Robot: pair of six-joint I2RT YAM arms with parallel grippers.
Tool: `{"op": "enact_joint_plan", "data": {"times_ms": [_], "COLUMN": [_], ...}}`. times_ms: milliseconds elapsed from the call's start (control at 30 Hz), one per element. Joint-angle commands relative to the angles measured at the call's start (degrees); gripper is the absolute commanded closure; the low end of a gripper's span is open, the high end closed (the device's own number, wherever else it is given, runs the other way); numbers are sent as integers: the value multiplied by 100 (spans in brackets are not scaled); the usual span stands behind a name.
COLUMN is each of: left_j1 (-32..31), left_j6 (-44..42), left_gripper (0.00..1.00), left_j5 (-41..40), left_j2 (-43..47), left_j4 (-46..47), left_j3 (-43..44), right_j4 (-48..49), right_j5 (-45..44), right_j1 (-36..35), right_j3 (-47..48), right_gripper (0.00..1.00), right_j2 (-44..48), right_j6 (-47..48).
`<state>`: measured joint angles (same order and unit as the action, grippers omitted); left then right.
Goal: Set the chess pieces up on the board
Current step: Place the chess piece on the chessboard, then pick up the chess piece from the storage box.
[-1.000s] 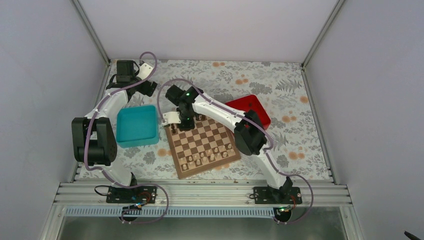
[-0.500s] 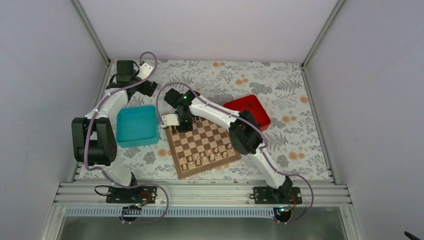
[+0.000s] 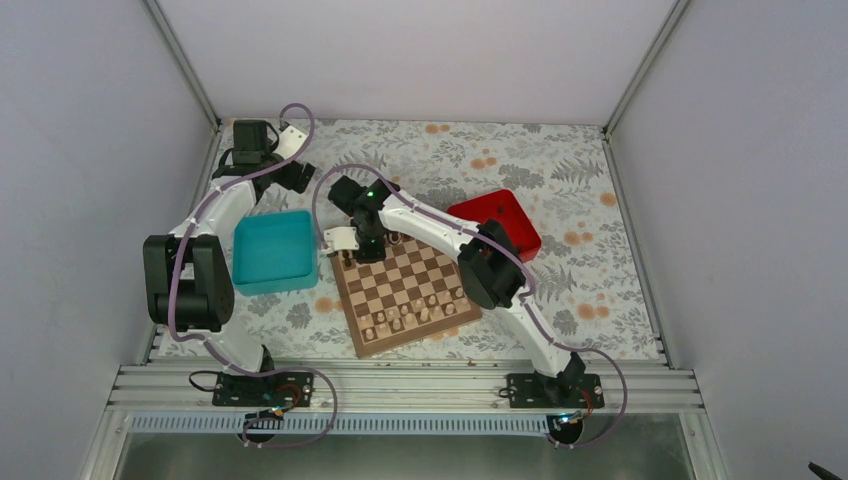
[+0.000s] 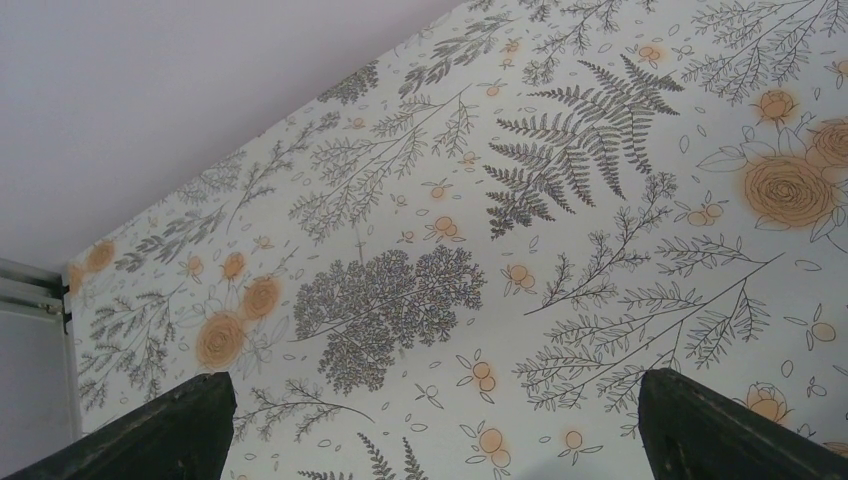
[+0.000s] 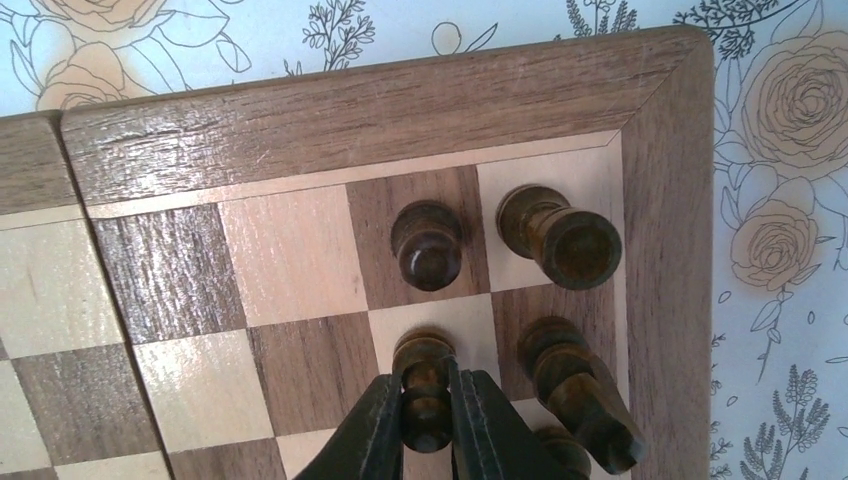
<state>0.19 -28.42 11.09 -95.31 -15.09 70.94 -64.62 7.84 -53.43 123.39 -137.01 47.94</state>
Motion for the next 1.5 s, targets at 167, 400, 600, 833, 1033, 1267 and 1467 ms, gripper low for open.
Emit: {"op": "enact_joint_plan", "data": {"times_ms": [167,400,600,833,1033,1267,1467], "left_j1": [-19,-19,-18,-18,-19,-19,-21], "left_j6": [26,21,14,3,30,-5,-3], "left_gripper": [0,0,0,0,0,0,0], "left_j5": [134,139,180,192,121,70,86], "left_j2": [124,172,164,114,86,190,180], "left_j4": [68,43,0,-24,-68,-66,-55], "left_j3": [-29,-53,-19,-8,52,-6,-12], "right_j4": [-42,-94,-569,-32,955,1201,1308], "right_j5": [-67,-489,-572,-793,-938,-787,-1024], "right_j1": [32,72,417,2403,3685,4105,4120], "right_j3": [141,141,24,-1433,-2565,-2303,-2347], "right_gripper": [75,67,63,54,55,59,60], "right_j2": [105,749,2002,3306,3043,1889,1523], "right_j6": [-26,-155,-312,-358,-387,-496,-522]}}
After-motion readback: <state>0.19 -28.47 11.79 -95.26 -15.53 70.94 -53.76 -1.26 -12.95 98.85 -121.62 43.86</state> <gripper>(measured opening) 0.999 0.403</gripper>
